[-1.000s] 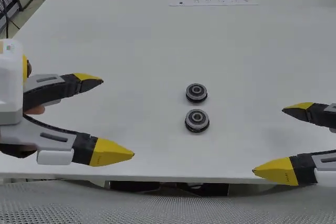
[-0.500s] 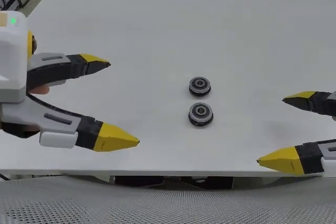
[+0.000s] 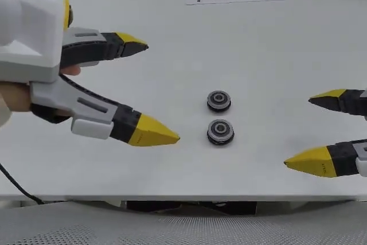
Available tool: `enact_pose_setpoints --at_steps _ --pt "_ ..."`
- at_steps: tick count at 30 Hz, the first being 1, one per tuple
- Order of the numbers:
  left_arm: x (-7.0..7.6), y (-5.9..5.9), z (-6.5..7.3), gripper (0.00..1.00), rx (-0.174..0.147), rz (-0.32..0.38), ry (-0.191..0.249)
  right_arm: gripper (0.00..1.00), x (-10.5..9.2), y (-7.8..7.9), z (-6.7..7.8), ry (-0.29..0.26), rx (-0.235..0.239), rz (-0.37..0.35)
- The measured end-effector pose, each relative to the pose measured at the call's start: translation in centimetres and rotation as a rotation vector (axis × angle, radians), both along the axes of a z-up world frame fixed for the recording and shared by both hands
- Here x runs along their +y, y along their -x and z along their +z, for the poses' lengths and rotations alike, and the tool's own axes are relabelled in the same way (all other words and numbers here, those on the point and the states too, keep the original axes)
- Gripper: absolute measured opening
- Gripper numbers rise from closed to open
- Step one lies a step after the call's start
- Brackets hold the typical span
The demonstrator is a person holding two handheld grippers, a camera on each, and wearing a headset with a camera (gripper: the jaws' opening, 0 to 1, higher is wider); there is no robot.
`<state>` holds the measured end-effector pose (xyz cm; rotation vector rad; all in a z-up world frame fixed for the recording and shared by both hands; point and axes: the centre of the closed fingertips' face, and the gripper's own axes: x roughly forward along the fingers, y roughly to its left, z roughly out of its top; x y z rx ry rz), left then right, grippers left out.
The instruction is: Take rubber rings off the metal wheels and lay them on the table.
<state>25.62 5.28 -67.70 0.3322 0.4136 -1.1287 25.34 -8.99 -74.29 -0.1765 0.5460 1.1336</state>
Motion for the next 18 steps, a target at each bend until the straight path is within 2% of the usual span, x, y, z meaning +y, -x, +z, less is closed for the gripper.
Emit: enact_pose_setpoints --at_steps 6,11,16,18 --pt "-1.7 -0.5 -0.2 1.0 0.003 -0.036 0.017 0.8 0.4 -0.9 1.2 -0.006 -0.014 0.009" --pt "-3.1 -0.9 -1.0 1.0 0.014 -0.058 0.027 0.78 1.6 -2.1 3.1 -0.015 -0.048 0.04" --pt "-4.5 -0.8 -1.7 1.0 0.025 -0.073 0.024 0.76 2.7 -3.4 3.8 -0.003 -0.072 0.059" --pt "-4.7 -1.0 -2.1 1.0 0.032 -0.084 0.026 0.75 3.3 -3.6 3.8 0.003 -0.084 0.078"
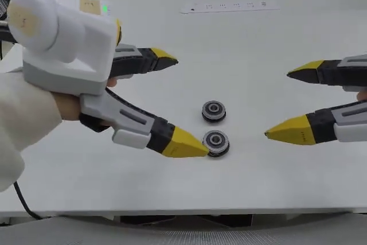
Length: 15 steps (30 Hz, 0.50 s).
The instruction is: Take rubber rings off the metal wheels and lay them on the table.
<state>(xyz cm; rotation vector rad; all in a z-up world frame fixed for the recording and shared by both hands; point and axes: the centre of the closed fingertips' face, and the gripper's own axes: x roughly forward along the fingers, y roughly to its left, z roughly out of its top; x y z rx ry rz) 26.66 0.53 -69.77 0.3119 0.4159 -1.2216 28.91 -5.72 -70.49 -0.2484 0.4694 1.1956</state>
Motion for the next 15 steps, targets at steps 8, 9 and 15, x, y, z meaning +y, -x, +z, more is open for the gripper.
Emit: enact_pose_setpoints --at_steps 8,9,15 --pt "-0.8 -1.2 -0.9 0.88 -0.005 -0.005 0.049 0.66 1.9 0.0 -1.5 0.003 0.001 0.051" --pt "-0.8 -1.3 -1.0 0.87 -0.006 0.0 0.058 0.65 2.2 -0.1 -1.8 0.001 0.004 0.054" --pt "-0.7 -1.8 -2.5 0.74 -0.012 0.003 0.061 0.58 3.3 0.1 -3.8 0.007 0.024 0.077"
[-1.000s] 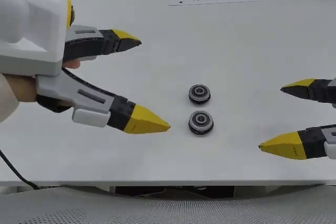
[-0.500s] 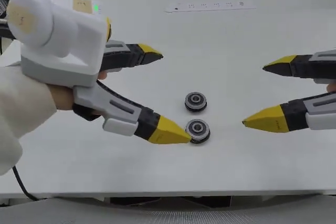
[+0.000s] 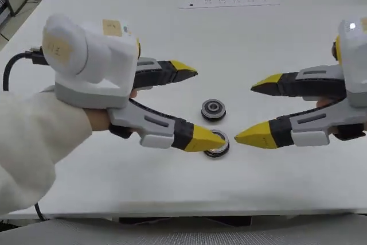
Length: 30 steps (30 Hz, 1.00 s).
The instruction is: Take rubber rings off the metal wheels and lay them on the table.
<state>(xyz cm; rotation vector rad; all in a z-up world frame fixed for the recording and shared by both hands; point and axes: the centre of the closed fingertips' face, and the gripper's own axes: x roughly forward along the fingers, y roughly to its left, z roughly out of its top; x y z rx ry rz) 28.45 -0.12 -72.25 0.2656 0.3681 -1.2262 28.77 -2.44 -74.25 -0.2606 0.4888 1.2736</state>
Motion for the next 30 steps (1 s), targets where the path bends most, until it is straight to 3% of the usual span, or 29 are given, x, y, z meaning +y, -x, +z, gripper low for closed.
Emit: enact_pose_setpoints --at_steps 3,11,14,23,30 --pt "0.1 -0.4 -0.8 0.7 0.014 0.007 0.0 0.53 0.5 0.4 -1.0 0.013 -0.005 0.023" --pt "-0.3 -0.7 -2.2 0.58 0.003 -0.003 -0.021 0.44 1.3 1.1 -3.3 0.046 0.011 0.026" --pt "-0.5 -0.3 -3.1 0.52 0.031 -0.02 -0.033 0.41 1.4 1.4 -4.1 0.096 -0.05 0.042" --pt "-0.6 0.2 -4.2 0.45 0.045 -0.038 -0.051 0.35 2.2 2.6 -5.7 0.11 -0.009 0.078" --pt "-0.5 0.1 -5.7 0.4 0.07 -0.019 -0.064 0.33 1.9 1.8 -5.8 0.097 0.006 0.038"
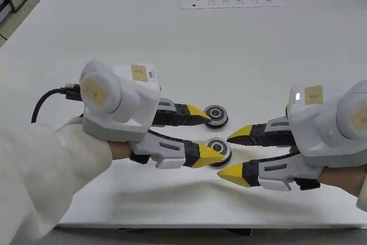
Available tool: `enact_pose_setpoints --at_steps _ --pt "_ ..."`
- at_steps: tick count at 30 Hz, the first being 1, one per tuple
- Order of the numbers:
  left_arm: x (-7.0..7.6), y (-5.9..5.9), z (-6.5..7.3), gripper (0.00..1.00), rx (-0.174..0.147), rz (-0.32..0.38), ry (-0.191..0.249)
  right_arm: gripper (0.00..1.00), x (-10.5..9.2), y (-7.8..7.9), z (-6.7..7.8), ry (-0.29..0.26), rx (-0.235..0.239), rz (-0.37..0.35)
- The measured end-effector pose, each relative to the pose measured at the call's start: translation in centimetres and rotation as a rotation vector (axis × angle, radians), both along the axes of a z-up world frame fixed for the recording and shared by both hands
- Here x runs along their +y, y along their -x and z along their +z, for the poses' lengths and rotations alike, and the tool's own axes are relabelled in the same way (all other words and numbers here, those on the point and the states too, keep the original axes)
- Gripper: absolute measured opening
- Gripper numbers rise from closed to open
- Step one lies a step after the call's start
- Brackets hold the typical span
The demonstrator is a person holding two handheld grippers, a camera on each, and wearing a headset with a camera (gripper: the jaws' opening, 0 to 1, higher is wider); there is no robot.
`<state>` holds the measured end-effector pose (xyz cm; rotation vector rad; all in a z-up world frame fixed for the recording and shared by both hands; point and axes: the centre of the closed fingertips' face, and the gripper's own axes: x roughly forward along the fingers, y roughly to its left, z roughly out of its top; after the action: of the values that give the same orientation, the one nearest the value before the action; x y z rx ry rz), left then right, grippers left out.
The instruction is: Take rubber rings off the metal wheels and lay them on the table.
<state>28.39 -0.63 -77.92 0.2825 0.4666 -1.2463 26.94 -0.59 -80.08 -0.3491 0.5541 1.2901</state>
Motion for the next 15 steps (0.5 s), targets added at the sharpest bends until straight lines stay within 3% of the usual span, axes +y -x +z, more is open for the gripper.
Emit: enact_pose_setpoints --at_steps 8,15 --pt "-0.29 0.18 -0.73 0.28 -0.005 -0.013 -0.012 0.26 -0.25 -0.37 -0.49 0.001 0.012 -0.025" --pt "-0.48 0.15 -0.86 0.21 -0.032 -0.024 -0.018 0.24 -0.18 -0.43 -0.53 -0.001 0.013 -0.027"
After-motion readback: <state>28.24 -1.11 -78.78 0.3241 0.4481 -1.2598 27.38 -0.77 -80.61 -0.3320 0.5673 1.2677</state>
